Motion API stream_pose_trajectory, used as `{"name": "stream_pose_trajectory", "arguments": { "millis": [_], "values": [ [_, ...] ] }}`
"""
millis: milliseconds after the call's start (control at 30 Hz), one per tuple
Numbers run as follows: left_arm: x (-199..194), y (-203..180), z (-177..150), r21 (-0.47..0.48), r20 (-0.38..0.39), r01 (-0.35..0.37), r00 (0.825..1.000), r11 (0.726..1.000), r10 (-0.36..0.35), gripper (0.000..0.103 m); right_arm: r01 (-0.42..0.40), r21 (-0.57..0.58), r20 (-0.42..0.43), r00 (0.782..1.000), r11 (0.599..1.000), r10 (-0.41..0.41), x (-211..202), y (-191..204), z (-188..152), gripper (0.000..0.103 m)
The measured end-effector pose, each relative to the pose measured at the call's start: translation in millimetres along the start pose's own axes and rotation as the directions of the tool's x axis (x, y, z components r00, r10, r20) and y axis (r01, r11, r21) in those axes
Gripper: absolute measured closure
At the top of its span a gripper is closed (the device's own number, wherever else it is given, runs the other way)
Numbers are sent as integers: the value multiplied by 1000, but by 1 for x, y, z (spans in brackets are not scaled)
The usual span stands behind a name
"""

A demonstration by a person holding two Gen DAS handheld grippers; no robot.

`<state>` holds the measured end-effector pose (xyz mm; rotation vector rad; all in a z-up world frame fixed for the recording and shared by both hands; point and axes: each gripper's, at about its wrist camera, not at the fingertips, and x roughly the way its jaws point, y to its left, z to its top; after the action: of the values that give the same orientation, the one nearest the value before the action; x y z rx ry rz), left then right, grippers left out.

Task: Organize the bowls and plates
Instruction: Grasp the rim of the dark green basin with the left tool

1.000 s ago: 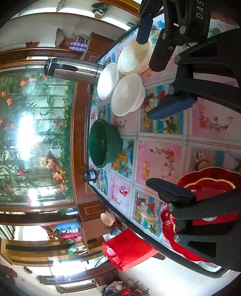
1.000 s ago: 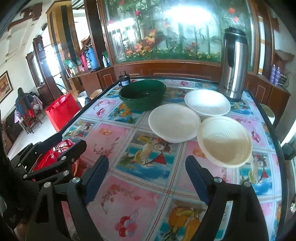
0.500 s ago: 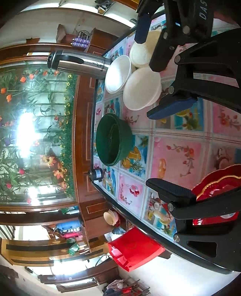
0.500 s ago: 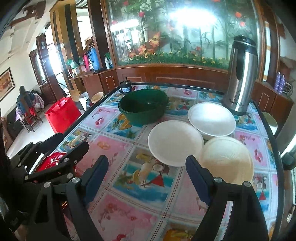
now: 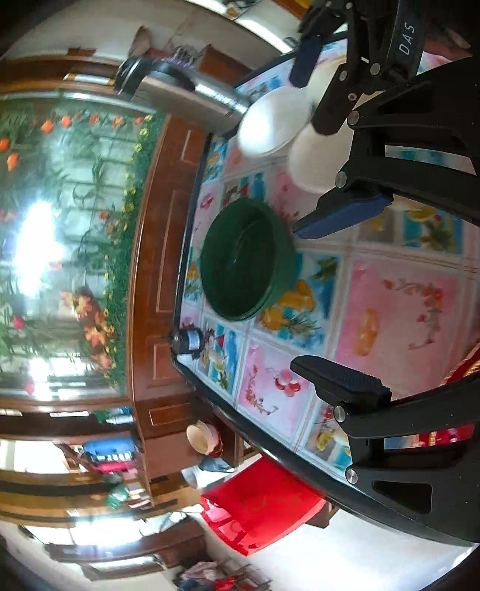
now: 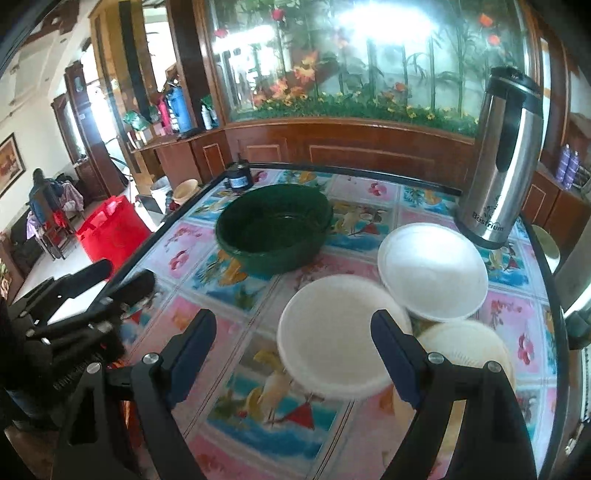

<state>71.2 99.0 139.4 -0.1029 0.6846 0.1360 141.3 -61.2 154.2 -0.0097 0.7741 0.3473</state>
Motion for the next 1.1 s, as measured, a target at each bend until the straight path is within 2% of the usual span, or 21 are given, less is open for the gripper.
{"name": "stream_pose_trajectory", "arguments": {
  "millis": [100,333,467,667,833,967,1033,1100],
  "values": [
    [19,3,15,-24,-16,-8,1000,1000,8,36,-7,28,-24,1000,1000,8,18,-7,12,17],
    [77,14,27,-95,-123,-32,992,995,21,36,-37,99,-92,995,994,46,71,-19,34,17],
    [100,19,30,-141,-147,-25,989,990,4,37,-64,131,-99,992,989,77,89,-24,43,17],
    [132,18,37,-155,-186,-32,982,987,3,37,-92,180,-141,983,979,119,128,-34,53,17],
    [155,21,42,-171,-205,-44,979,984,8,37,-114,169,-173,974,979,143,151,-31,59,21],
    [168,24,41,-192,-235,-54,972,980,8,37,-117,167,-184,972,979,148,158,-34,60,39],
    [173,22,39,-180,-247,-56,969,982,11,37,-110,160,-189,972,981,140,159,-35,60,52],
    [173,19,36,-157,-240,-47,971,986,8,37,-114,147,-196,970,983,142,158,-37,59,72]
  ]
}}
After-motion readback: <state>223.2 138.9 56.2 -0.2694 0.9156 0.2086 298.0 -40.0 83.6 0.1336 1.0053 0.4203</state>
